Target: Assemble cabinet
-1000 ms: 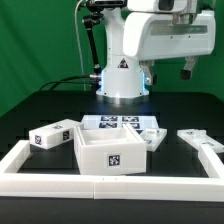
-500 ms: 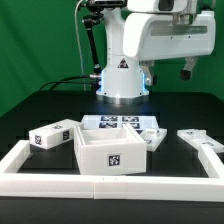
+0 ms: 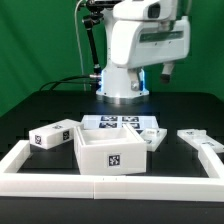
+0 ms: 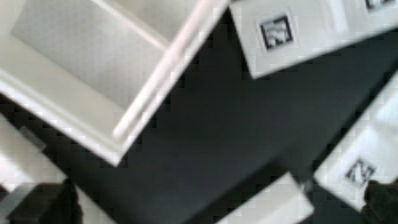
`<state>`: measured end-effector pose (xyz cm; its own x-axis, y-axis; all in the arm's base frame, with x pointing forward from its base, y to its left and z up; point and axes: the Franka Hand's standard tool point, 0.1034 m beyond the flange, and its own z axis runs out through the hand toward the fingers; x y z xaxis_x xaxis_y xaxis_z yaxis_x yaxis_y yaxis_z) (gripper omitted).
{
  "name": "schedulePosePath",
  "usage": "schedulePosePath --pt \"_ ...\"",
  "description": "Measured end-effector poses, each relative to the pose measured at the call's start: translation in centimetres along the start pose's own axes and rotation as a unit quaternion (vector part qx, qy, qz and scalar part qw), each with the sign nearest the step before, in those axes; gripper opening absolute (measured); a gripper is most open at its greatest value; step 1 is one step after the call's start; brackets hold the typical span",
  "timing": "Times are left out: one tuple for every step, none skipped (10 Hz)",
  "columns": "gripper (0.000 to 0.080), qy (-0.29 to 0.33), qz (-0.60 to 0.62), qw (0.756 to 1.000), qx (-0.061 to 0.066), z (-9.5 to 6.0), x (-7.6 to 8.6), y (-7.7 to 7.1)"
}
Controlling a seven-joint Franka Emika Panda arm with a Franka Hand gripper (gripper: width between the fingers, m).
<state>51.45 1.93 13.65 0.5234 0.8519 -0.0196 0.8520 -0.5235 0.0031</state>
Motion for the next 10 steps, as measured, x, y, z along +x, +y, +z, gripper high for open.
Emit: schedulePosePath --pt "0.0797 0.002 -0.042 0.999 -0.003 0.5 -0.9 0.3" --pt "0.0797 0.001 -0.043 0.999 -0.002 0.6 -1.1 0.3" --pt "0.0797 0.001 -0.042 0.999 -0.002 0.6 -1.0 0.2" --pt "0.0797 0.001 -0.042 0.999 -0.001 0.6 -1.0 0.2" --pt "0.0797 0.001 -0.043 0.999 -0.001 0.7 -1.1 0.3" --pt "0.0797 0.021 -0.103 0.994 -0.018 0.8 -1.4 0.9" --pt "0.0797 0.03 -0.175 0.983 -0.043 1.6 -2.4 0.9" --pt "0.0797 0.025 -0.221 0.974 -0.037 2.3 -3.1 0.5" --pt "0.0797 0.022 -0.262 0.964 -0.036 2.6 -3.5 0.6" --pt "0.0797 0.014 -0.299 0.953 -0.047 3.0 -3.7 0.7"
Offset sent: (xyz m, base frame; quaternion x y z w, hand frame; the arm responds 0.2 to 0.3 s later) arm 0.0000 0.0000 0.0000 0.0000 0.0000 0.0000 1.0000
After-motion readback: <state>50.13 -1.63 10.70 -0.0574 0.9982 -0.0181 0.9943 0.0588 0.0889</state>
